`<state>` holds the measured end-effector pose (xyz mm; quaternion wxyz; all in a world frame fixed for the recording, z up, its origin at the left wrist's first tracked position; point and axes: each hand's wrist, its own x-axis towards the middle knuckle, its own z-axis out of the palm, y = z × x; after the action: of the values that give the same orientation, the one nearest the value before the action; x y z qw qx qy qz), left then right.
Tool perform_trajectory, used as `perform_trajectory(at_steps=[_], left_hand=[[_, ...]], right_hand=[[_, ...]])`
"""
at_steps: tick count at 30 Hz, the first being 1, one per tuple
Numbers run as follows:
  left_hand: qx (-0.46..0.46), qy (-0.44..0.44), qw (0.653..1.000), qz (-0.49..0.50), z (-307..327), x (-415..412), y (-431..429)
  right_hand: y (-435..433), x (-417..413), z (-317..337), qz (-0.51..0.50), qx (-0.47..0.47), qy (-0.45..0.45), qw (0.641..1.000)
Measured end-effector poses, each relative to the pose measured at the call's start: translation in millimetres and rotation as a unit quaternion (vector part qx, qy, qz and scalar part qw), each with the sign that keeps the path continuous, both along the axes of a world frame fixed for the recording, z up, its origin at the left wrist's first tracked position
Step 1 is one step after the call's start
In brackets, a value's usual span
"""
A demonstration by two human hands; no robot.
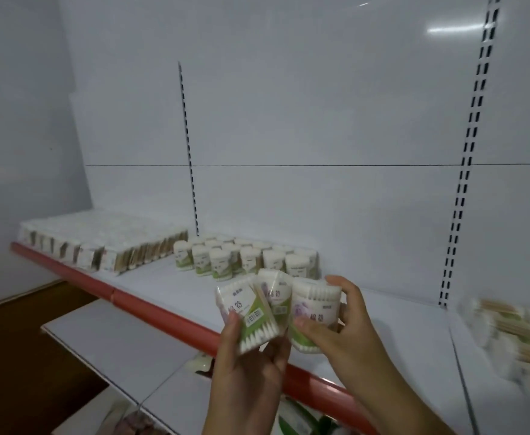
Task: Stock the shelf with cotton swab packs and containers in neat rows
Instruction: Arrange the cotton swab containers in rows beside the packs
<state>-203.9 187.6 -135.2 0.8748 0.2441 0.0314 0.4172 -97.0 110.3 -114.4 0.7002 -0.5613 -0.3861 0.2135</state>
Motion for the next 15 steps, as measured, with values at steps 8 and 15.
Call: perform_trajectory(at_steps=[8,15], left_hand=[[0.038,-0.018,0.995,0.089,32,-22,146],[0.036,-0.041,0.996,0.068,27,-11,224]], right_hand=[[156,37,27,-0.093,-0.066,-0.181,0.977],[245,62,-4,-0.175,-0.245,-0.408,0.862]])
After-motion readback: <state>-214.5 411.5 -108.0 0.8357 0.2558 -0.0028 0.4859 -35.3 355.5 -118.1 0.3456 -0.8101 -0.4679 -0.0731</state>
